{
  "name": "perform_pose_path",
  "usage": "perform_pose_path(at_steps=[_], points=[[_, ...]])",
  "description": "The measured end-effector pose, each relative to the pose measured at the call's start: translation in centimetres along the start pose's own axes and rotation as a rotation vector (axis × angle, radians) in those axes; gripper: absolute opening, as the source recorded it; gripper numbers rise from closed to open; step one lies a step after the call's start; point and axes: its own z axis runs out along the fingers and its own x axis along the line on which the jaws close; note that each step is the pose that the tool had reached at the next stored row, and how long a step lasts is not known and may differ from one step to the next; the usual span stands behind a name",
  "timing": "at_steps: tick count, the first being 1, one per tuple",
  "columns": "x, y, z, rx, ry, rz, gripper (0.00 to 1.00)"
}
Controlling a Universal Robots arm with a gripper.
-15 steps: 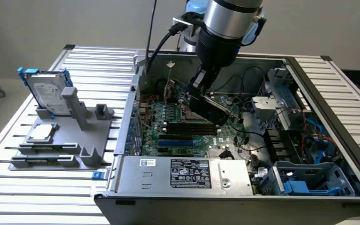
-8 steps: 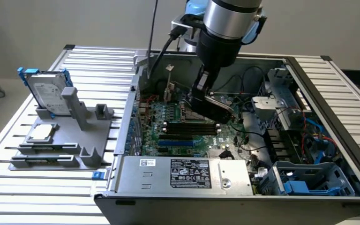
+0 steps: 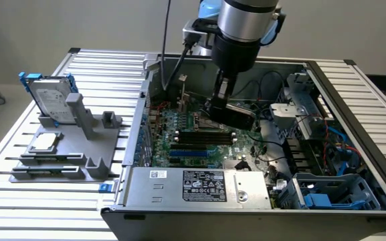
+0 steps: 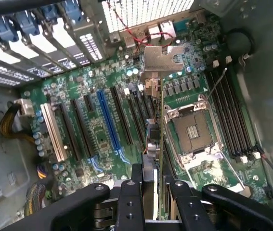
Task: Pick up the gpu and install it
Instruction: 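Insert the gpu into the slot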
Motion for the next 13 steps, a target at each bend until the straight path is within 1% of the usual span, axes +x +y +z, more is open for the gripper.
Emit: perform_pose_path(at_steps=[4, 5, 6, 8, 11, 13], points=[[0.05, -0.01, 0.00, 0.0386, -0.0082, -0.059, 0.27], [0.06, -0.02, -0.01, 0.0476, -0.0100, -0.074, 0.27], [0.06, -0.02, -0.01, 0.0543, -0.0113, -0.092, 0.27], [0.06, -0.03, 0.00, 0.0558, -0.0109, -0.128, 0.27], [0.07, -0.01, -0.01, 0.0541, -0.0091, -0.178, 0.27], [0.09, 0.02, -0.01, 0.0532, -0.0079, -0.201, 0.27]])
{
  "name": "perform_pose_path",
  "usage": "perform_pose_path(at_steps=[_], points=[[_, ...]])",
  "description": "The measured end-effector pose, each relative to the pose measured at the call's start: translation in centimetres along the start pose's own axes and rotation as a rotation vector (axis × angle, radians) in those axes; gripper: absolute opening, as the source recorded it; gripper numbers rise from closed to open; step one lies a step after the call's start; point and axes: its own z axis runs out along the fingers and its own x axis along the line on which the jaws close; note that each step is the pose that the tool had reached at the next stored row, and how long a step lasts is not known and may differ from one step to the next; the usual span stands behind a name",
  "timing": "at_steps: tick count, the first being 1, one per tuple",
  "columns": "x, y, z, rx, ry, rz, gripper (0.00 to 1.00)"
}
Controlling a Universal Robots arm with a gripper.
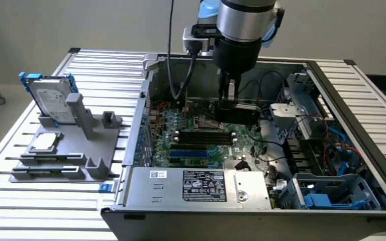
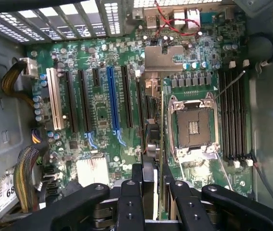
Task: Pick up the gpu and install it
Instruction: 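Insert the gpu into the slot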
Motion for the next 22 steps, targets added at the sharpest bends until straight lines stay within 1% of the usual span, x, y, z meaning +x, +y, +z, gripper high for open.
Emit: perform_pose_path(at_steps=[3, 7, 12, 19, 22], points=[[0.0, 0.08, 0.00, -0.0012, 0.0015, -0.027, 0.27], [0.2, 0.19, -0.01, -0.0022, 0.0056, -0.051, 0.27], [0.6, 0.38, -0.03, -0.0029, 0.0059, -0.068, 0.27], [1.5, 1.57, 0.01, -0.0031, 0.0059, -0.072, 0.27], [1.9, 2.24, 0.02, -0.0031, 0.0059, -0.072, 0.27]])
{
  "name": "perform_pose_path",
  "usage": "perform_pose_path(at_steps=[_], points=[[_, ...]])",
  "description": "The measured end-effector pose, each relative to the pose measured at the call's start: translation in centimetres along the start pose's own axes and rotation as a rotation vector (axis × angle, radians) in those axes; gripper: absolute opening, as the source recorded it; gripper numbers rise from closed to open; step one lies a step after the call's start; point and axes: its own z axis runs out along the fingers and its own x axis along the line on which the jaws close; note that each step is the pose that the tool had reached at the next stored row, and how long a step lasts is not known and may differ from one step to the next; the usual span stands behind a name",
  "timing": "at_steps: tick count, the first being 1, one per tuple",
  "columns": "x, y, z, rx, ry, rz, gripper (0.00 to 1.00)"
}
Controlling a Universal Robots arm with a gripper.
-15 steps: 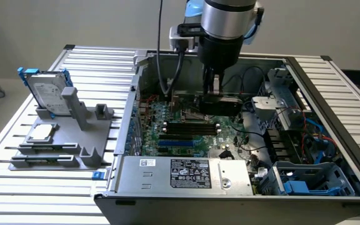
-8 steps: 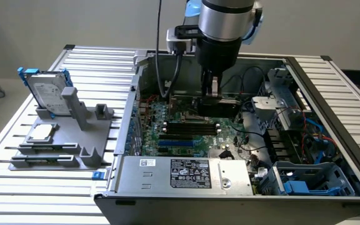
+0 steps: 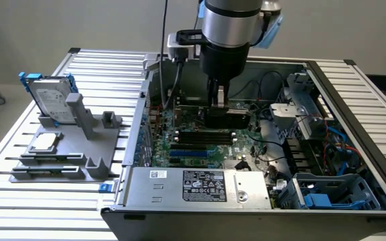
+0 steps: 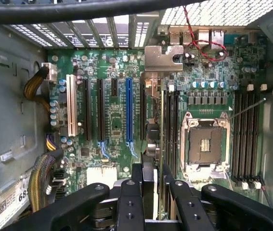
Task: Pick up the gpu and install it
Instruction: 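Insert the gpu into the slot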
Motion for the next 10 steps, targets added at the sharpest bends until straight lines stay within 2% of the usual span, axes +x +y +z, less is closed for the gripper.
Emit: perform_pose_path(at_steps=[10], points=[[1.5, 1.80, 0.02, -0.0002, 0.0001, -0.002, 0.27]])
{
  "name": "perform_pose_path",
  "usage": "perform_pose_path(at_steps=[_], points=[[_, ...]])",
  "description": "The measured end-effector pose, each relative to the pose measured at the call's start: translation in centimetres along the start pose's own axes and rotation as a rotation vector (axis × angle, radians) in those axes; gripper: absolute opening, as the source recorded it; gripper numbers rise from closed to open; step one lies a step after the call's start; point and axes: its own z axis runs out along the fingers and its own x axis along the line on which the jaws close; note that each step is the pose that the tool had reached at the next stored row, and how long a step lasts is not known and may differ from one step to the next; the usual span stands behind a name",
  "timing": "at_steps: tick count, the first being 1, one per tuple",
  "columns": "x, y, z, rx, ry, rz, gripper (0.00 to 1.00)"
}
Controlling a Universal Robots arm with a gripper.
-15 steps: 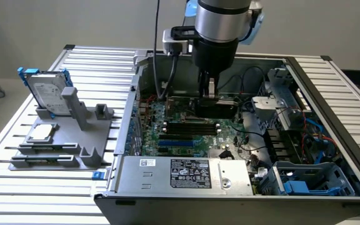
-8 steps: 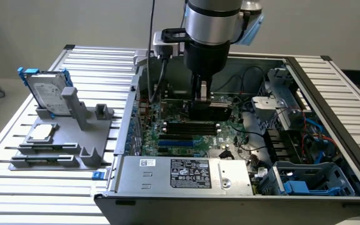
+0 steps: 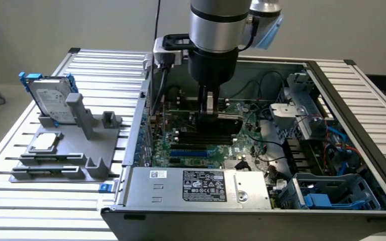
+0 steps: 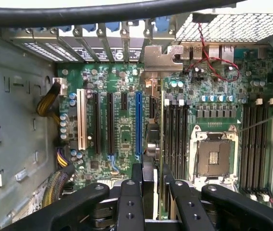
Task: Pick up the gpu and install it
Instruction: 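Insert the gpu into the slot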
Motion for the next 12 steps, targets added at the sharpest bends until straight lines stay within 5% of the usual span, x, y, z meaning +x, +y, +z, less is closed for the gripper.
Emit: perform_pose_path(at_steps=[12], points=[[1.2, 2.28, 1.27, 0.0000, 0.0000, 0.000, 0.27]])
